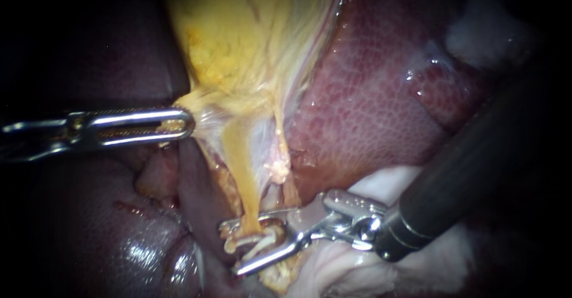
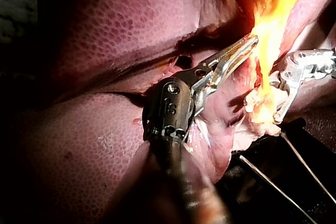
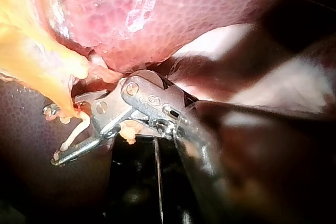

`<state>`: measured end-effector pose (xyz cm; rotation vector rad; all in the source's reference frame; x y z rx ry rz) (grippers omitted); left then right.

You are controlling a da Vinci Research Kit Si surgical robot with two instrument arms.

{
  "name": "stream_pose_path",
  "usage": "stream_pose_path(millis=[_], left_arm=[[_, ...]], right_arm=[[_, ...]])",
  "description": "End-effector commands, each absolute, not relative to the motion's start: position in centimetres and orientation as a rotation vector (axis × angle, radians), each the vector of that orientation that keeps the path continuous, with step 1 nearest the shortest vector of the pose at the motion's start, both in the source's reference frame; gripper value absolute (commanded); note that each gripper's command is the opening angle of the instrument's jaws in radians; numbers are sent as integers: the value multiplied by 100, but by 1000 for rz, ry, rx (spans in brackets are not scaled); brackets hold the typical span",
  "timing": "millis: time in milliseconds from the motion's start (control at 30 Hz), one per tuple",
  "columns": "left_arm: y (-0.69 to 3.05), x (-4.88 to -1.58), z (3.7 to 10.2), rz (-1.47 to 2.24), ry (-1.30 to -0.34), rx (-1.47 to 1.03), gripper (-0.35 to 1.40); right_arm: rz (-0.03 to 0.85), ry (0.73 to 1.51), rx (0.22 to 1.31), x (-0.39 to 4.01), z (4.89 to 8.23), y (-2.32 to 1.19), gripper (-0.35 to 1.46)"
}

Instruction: Clipping second clip left tube

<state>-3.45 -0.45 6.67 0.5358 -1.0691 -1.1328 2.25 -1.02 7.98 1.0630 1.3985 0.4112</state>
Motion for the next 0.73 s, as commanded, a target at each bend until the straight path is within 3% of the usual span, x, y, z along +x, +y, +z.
stream_pose_path(millis=[33,100,133,233,733], left_arm=[[-45,-344,667,-1133,-1069,535,-35],[-45,-344,667,-1133,-1069,535,-35],[-45,-344,667,-1133,-1069,535,-35],[-45,-343,666,-1133,-1069,535,-35],[-45,-343,665,-1133,-1069,536,-35]], right_arm=[[423,1396,1060,222,799,-99,53],[423,1396,1042,220,801,-96,49],[423,1395,1043,217,803,-95,37],[387,1340,1055,206,804,-93,-32],[388,1326,1051,202,807,-88,-35]])
